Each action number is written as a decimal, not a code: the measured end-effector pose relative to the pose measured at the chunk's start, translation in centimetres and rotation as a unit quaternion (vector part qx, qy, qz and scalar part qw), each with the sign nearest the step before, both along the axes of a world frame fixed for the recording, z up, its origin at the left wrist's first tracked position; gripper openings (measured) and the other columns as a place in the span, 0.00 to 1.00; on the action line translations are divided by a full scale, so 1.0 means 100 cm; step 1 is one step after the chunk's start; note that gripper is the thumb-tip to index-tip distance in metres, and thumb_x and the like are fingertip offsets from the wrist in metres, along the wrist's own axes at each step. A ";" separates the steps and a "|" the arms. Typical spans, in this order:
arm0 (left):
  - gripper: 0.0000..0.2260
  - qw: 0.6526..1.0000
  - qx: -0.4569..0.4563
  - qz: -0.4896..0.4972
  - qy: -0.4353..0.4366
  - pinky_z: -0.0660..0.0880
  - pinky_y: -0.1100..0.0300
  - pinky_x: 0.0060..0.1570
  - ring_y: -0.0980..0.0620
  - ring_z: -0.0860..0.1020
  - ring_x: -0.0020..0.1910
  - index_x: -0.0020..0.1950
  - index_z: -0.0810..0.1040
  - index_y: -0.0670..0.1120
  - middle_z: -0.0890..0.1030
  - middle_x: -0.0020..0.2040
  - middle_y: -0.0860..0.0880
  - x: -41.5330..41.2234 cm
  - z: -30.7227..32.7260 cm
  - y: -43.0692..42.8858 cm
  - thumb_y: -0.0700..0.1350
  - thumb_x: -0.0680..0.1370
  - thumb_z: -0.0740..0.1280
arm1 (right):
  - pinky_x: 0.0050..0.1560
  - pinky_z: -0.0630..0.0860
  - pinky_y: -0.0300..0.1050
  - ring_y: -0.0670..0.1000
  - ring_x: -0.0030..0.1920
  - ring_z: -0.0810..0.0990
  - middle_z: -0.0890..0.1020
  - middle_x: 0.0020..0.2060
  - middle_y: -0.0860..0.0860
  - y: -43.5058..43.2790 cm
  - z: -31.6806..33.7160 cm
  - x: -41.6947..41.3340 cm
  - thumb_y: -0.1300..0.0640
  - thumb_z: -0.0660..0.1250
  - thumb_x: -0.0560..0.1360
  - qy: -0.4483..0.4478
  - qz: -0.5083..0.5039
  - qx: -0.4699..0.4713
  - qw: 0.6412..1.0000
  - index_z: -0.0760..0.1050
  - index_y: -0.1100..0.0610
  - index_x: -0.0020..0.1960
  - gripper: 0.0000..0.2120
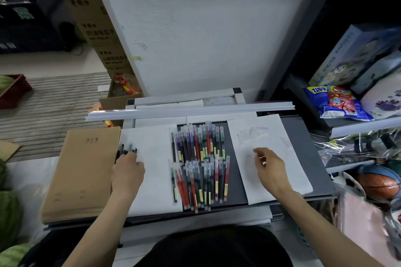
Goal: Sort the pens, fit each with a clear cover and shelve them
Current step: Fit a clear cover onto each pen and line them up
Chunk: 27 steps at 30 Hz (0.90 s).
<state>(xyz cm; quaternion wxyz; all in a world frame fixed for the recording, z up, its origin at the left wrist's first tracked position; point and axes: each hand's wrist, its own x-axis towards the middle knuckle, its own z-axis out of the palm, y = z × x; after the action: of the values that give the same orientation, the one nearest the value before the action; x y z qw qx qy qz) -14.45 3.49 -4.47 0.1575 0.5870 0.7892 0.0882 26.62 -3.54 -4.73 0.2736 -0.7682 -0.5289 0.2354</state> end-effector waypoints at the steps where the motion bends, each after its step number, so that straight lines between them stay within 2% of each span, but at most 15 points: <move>1: 0.03 1.000 -0.003 -0.002 0.008 0.73 0.51 0.38 0.41 0.78 0.42 0.47 0.78 0.41 0.80 0.45 0.43 0.000 0.000 -0.001 0.40 0.79 0.66 | 0.48 0.75 0.38 0.45 0.47 0.82 0.84 0.52 0.47 -0.001 0.007 -0.010 0.58 0.62 0.84 0.038 -0.011 -0.005 0.999 0.77 0.52 0.64 0.10; 3: 0.03 1.000 -0.004 -0.003 0.019 0.73 0.51 0.39 0.41 0.78 0.43 0.49 0.79 0.40 0.82 0.46 0.42 0.001 0.000 -0.002 0.40 0.79 0.67 | 0.44 0.77 0.38 0.43 0.44 0.84 0.85 0.48 0.45 -0.005 0.021 -0.027 0.57 0.61 0.85 0.118 -0.015 -0.021 0.993 0.75 0.49 0.63 0.10; 6: 0.04 1.000 0.022 0.009 0.008 0.77 0.49 0.41 0.40 0.80 0.42 0.51 0.81 0.40 0.83 0.44 0.42 0.003 0.000 -0.003 0.39 0.79 0.68 | 0.49 0.81 0.45 0.45 0.41 0.85 0.85 0.46 0.46 -0.011 0.042 -0.048 0.57 0.64 0.84 0.209 -0.003 -0.025 0.978 0.77 0.46 0.61 0.09; 9: 0.03 0.999 0.036 0.023 0.003 0.76 0.51 0.39 0.43 0.78 0.38 0.46 0.81 0.43 0.80 0.39 0.46 -0.006 -0.001 -0.003 0.42 0.78 0.70 | 0.52 0.82 0.47 0.48 0.41 0.85 0.85 0.41 0.47 -0.016 0.057 -0.063 0.54 0.69 0.82 0.283 -0.007 -0.007 0.959 0.81 0.47 0.58 0.06; 13: 0.11 1.000 -0.010 0.019 0.021 0.69 0.56 0.30 0.46 0.75 0.31 0.35 0.79 0.44 0.78 0.32 0.46 -0.008 0.001 -0.007 0.42 0.78 0.69 | 0.48 0.80 0.44 0.50 0.39 0.79 0.81 0.36 0.51 -0.021 0.074 -0.072 0.58 0.74 0.78 0.418 -0.035 -0.006 0.908 0.86 0.54 0.54 0.05; 15: 0.12 0.999 -0.029 0.015 0.020 0.66 0.58 0.27 0.46 0.74 0.29 0.34 0.78 0.42 0.77 0.30 0.45 -0.003 0.006 -0.010 0.41 0.77 0.68 | 0.47 0.76 0.46 0.52 0.39 0.76 0.79 0.35 0.55 -0.022 0.078 -0.073 0.60 0.75 0.76 0.487 -0.054 -0.011 0.871 0.86 0.58 0.54 0.07; 17: 0.11 0.999 -0.035 0.021 0.002 0.68 0.57 0.28 0.47 0.74 0.29 0.34 0.77 0.41 0.77 0.30 0.45 0.005 0.013 -0.013 0.42 0.77 0.68 | 0.48 0.75 0.46 0.53 0.38 0.74 0.79 0.35 0.55 -0.021 0.081 -0.075 0.62 0.74 0.76 0.557 -0.078 -0.026 0.826 0.85 0.65 0.55 0.09; 19: 0.10 0.998 -0.020 0.015 -0.050 0.74 0.54 0.33 0.48 0.76 0.32 0.37 0.77 0.42 0.79 0.32 0.48 0.016 0.023 -0.019 0.44 0.77 0.69 | 0.48 0.77 0.44 0.52 0.39 0.74 0.80 0.38 0.55 -0.021 0.083 -0.079 0.63 0.73 0.76 0.611 -0.093 -0.043 0.785 0.83 0.68 0.56 0.12; 22: 0.04 0.982 -0.027 -0.023 -0.184 0.73 0.54 0.35 0.51 0.78 0.35 0.50 0.77 0.45 0.81 0.38 0.49 0.047 0.040 -0.032 0.45 0.82 0.65 | 0.50 0.82 0.45 0.54 0.45 0.82 0.84 0.46 0.59 -0.019 0.086 -0.086 0.61 0.67 0.81 0.667 -0.118 -0.057 0.733 0.82 0.66 0.58 0.10; 25: 0.07 0.952 -0.023 -0.079 -0.294 0.66 0.54 0.29 0.53 0.69 0.26 0.54 0.75 0.49 0.75 0.30 0.51 0.076 0.058 -0.051 0.43 0.86 0.57 | 0.53 0.84 0.46 0.58 0.55 0.86 0.86 0.56 0.61 -0.013 0.089 -0.095 0.64 0.61 0.84 0.683 -0.131 -0.064 0.716 0.80 0.66 0.60 0.11; 27: 0.10 0.933 -0.020 -0.113 -0.341 0.62 0.56 0.27 0.54 0.64 0.25 0.54 0.75 0.53 0.68 0.26 0.53 0.092 0.071 -0.064 0.43 0.86 0.56 | 0.54 0.84 0.46 0.60 0.58 0.85 0.86 0.54 0.61 -0.010 0.090 -0.101 0.65 0.61 0.84 0.681 -0.136 -0.055 0.718 0.79 0.65 0.63 0.11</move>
<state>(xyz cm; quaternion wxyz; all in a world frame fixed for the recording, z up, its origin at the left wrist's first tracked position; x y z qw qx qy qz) -5.29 -2.88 2.65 0.4379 0.6036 0.6181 0.2488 16.49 -4.50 4.24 0.5461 -0.4779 -0.0761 0.6838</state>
